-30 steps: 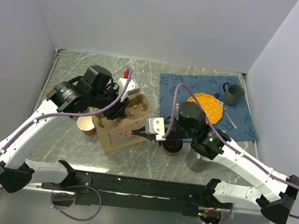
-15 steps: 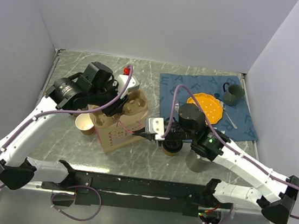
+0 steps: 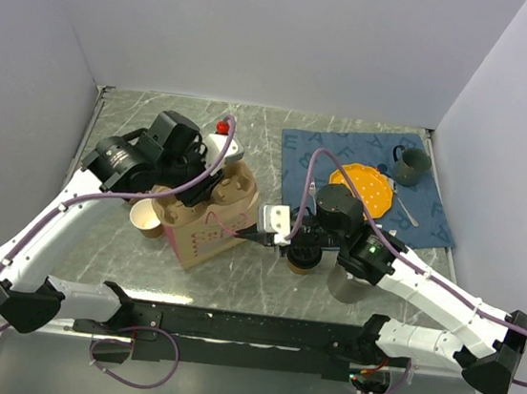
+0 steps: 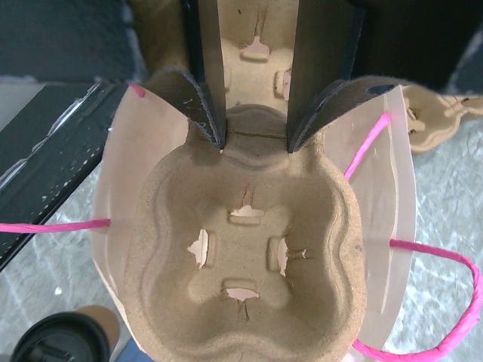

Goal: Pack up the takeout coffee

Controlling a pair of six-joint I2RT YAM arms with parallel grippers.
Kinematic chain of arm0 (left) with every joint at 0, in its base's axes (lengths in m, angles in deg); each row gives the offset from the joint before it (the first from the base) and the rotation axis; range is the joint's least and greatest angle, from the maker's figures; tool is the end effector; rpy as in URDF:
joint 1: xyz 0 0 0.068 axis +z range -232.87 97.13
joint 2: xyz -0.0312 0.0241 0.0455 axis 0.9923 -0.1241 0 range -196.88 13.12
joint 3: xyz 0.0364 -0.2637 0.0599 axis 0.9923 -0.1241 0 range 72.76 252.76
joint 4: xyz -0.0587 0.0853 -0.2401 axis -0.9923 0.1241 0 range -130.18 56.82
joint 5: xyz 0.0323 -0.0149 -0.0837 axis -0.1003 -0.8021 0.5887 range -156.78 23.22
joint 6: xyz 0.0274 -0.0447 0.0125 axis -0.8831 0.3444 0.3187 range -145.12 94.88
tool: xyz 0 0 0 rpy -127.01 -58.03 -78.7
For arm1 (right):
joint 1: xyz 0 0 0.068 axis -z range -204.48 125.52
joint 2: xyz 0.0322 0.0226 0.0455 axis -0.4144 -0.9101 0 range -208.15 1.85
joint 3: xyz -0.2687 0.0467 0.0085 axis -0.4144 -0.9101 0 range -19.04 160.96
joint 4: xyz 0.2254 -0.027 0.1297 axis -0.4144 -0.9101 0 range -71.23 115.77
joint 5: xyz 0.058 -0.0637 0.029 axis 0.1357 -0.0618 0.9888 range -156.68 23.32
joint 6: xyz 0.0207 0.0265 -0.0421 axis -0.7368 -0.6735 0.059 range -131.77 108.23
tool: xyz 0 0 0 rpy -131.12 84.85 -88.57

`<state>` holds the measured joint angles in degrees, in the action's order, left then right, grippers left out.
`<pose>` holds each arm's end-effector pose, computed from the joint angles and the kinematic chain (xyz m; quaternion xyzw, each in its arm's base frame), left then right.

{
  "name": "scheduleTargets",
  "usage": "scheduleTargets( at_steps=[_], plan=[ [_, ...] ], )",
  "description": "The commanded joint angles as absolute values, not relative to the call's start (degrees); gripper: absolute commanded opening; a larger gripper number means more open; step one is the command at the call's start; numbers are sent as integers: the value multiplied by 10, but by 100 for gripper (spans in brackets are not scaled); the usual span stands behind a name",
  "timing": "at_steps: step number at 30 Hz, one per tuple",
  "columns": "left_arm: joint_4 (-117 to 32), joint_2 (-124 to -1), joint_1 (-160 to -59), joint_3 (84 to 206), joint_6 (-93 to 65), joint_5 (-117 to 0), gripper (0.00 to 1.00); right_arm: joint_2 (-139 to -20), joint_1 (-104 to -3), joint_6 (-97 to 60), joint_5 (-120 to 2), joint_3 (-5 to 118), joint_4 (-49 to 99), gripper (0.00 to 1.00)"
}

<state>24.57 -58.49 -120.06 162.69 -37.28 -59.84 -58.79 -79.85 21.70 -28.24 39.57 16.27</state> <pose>0.1774 -0.1400 0.4188 0.4074 0.8329 -0.1352 0.3494 0.1166 0.2077 0.3745 -0.6606 0.3766 0.3638 0.5379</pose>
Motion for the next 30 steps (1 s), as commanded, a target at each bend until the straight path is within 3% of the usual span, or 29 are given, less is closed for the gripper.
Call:
scheduleTargets(
  at_steps=[1,18,30],
  plan=[
    [251,-574,-1201,1614,-360,-631,22,-584,-803,202,-291,412,185,0],
    [237,-599,-1201,1585,-346,-658,20,-587,-804,186,-296,412,186,0],
    [129,-603,-1203,1572,-343,-648,20,-599,-803,188,-292,425,175,0]
  ],
)
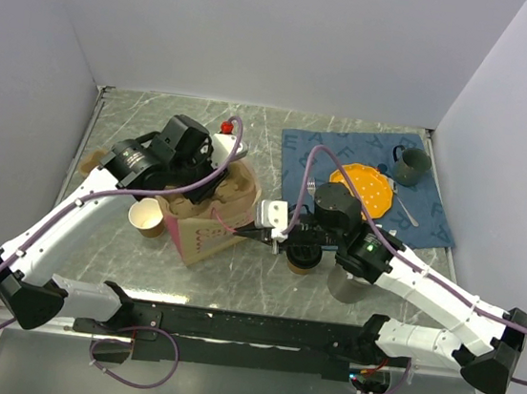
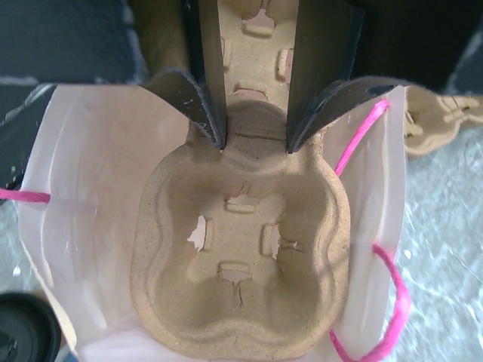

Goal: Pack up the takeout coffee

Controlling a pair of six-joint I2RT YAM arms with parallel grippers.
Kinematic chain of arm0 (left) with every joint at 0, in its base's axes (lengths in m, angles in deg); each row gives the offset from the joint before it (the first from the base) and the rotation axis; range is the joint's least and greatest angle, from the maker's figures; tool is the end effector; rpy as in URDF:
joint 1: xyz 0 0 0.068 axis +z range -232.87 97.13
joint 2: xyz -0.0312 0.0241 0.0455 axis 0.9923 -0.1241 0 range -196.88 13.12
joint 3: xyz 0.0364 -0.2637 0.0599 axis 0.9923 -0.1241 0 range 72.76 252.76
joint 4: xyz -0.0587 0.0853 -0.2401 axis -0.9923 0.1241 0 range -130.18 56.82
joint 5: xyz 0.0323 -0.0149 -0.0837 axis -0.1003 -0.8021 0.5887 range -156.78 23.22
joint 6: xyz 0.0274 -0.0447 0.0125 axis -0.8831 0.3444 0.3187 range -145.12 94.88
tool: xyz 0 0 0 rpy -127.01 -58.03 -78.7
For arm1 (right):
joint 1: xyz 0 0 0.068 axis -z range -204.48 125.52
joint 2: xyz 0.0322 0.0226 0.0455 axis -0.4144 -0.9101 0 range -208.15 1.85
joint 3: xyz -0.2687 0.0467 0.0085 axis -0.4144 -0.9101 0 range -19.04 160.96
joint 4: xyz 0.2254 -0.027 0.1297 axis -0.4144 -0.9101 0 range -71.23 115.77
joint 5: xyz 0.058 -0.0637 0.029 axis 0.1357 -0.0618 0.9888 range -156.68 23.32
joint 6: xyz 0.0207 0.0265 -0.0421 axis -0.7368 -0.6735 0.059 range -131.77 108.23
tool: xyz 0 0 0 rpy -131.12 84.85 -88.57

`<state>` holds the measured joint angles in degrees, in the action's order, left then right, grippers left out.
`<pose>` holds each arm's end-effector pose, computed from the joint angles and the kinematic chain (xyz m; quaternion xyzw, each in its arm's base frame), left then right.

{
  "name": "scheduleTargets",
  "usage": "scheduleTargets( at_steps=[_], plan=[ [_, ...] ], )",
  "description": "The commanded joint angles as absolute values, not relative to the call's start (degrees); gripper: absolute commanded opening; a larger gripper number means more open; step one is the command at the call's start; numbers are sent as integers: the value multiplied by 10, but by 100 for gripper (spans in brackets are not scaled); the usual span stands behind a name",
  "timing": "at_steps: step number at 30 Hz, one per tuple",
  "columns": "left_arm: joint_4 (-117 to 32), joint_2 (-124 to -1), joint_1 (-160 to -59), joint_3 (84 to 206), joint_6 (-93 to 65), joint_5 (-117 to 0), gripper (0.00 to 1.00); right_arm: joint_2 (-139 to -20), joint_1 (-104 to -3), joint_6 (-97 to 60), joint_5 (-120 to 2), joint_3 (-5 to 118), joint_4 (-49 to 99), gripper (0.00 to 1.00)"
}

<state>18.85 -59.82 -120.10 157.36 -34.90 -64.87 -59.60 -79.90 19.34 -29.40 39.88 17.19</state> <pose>0.1941 -0.1490 0.3935 0.3771 0.8518 -0.1013 0.3493 0.1193 0.2110 0.3748 -0.6494 0.3936 0.3681 0.5366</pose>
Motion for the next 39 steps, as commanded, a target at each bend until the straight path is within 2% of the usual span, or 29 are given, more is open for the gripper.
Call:
scheduleTargets(
  at_steps=[1,3,9,22,27,39],
  plan=[
    [127,-604,-1203,1564,-344,-650,19,-599,-803,187,-291,425,175,0],
    [107,-596,-1203,1549,-347,-657,17,-601,-803,186,-291,427,175,0],
    [76,-583,-1203,1537,-341,-656,22,-602,-803,180,-270,420,176,0],
    [38,-592,-1203,1530,-350,-645,21,-610,-804,187,-194,428,180,0],
    [24,-583,-1203,1519,-357,-609,21,-605,-804,166,-164,418,199,0],
    [-1,-521,-1203,1452,-353,-541,22,-570,-803,142,-238,385,251,0]
  ],
)
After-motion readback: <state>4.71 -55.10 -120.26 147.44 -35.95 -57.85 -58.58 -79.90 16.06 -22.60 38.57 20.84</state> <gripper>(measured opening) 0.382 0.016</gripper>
